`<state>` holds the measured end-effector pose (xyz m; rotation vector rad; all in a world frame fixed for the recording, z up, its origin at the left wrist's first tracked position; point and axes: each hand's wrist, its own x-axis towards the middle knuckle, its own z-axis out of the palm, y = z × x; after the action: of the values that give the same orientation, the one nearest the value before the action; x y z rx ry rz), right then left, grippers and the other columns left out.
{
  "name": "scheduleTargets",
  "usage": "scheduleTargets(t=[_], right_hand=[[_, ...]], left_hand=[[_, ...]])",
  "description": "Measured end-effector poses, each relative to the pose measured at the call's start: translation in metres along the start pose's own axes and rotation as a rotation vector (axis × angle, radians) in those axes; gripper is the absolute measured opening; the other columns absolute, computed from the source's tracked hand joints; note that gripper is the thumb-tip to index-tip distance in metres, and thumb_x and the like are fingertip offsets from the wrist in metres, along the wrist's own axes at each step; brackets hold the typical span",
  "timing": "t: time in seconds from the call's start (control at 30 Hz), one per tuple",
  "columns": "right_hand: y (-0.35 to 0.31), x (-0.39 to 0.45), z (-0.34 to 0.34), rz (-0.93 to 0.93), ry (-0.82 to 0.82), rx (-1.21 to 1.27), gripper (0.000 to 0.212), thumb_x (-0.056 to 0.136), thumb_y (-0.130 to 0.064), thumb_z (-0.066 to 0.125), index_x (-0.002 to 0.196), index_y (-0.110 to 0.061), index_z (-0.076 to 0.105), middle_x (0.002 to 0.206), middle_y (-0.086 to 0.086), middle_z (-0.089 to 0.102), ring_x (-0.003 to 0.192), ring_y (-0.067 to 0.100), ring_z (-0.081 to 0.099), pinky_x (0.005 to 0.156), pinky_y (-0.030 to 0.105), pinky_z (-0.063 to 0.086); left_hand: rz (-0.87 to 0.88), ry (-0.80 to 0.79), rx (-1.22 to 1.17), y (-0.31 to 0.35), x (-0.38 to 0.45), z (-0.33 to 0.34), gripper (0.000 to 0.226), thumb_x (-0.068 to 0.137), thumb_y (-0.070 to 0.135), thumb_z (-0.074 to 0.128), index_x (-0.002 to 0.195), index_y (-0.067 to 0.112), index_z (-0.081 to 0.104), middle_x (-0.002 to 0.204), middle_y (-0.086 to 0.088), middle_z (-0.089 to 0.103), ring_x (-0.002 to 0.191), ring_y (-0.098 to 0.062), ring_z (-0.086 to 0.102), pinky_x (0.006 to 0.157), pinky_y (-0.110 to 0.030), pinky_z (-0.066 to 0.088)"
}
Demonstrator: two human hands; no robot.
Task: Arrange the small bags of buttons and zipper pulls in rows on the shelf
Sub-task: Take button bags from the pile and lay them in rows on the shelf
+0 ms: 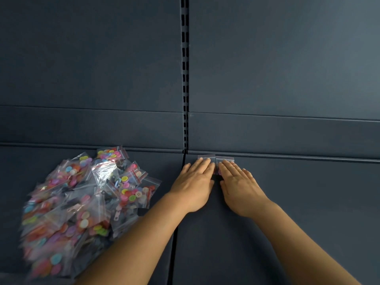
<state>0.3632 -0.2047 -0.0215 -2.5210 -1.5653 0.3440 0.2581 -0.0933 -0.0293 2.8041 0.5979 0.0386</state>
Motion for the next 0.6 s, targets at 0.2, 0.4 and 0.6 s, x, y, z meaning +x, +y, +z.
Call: scheduleTargets(t=[0.2,0.4,0.6], right_hand=[[-0.022,-0.01,-0.009,-0.07,0.116,0.044,0.053,0.099,-0.032,0.033,0.148,-0.017,0.017,0.156,0.0,0.02,0.145,0.016,0.012,0.117,0.033,0.008],[-0.075,-0.017,-0.019,-0.19,0.176,0.087,0.058,0.097,-0.039,0.04,0.147,-0.02,0.019,0.151,-0.004,0.026,0.139,0.016,0.025,0.115,0.033,0.018],[-0.142,-0.015,-0.008,-0.331,0.17,0.129,0.055,0.097,-0.04,0.04,0.146,-0.025,0.022,0.151,-0.007,0.026,0.138,0.013,0.025,0.115,0.03,0.021]], left_hand=[[-0.006,0.157,0.015,-0.001,-0.027,-0.016,0.05,0.1,0.028,0.038,0.146,0.014,0.024,0.151,-0.002,0.029,0.142,-0.018,0.017,0.115,-0.031,0.014],[-0.069,0.303,0.02,-0.032,-0.081,-0.041,0.054,0.098,0.031,0.042,0.147,0.019,0.024,0.149,0.003,0.031,0.138,-0.014,0.022,0.112,-0.026,0.019],[-0.174,0.377,0.016,-0.077,-0.14,-0.055,0.052,0.097,0.036,0.041,0.146,0.025,0.027,0.149,0.009,0.03,0.138,-0.009,0.023,0.11,-0.024,0.023]])
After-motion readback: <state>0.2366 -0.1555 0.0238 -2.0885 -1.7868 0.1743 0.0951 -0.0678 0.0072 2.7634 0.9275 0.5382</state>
